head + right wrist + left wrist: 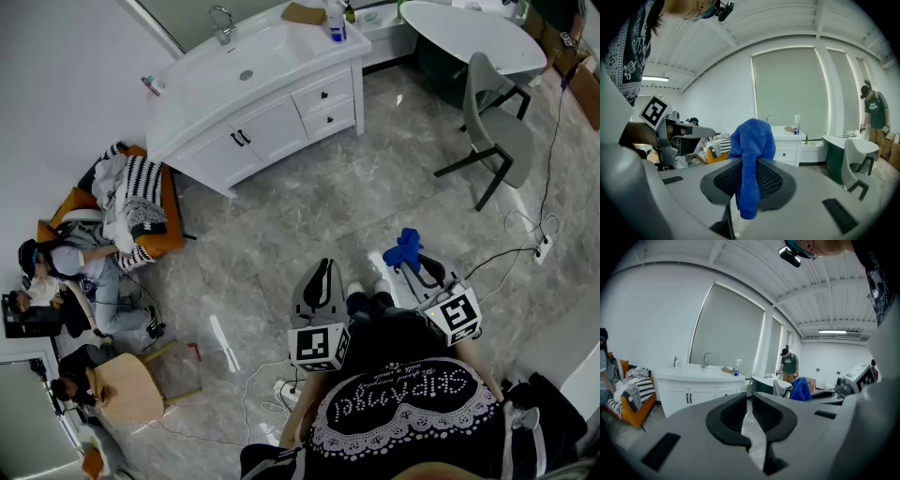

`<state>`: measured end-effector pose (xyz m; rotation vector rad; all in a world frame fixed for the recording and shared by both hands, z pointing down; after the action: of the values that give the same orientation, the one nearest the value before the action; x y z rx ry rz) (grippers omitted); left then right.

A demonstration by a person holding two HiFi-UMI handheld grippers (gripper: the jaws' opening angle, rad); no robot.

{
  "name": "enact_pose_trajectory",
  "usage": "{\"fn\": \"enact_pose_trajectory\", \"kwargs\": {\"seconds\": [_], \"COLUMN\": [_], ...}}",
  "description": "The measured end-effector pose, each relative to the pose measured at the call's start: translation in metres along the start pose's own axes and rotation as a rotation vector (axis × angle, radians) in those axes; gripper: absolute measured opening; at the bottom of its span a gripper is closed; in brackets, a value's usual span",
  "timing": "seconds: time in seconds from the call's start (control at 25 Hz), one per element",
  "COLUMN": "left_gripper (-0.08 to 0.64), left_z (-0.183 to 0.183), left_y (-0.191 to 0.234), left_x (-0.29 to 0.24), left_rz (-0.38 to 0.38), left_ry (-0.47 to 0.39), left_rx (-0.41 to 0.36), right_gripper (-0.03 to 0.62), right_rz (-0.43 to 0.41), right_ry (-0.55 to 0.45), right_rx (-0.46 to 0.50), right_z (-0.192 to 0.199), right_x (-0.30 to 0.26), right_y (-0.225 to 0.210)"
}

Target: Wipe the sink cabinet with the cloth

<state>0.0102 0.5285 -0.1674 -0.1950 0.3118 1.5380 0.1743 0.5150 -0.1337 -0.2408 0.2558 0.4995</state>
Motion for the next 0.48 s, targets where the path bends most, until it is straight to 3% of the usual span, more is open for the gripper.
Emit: {"fn": "enact_pose_trajectory", "kwargs": {"seconds": [0.48], "left_gripper": [0.038], "left_z": [0.0], "left_y": [-0.031], "left_x": [-0.002], "left_rz": [0.032], "left_ry": [-0.022], "left_rx": [-0.034], "right_gripper": [0.08], "right_rz": [0.024], "right_ry": [0.002], "right_rx": [0.009], "right_z": [0.009], "right_x": [0.027], "right_y": [-0.014]}}
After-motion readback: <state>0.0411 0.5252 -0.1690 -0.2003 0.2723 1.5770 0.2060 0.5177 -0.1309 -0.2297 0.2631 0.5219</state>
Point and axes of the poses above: the fingertips, and each gripper's own axes: x backward along the fingers, y to its left, z out of its underside, the point moved 2 cm from there along x, backward along the fingers, and after that the axes turned 14 degrees about -z, right-handed, at the moved point
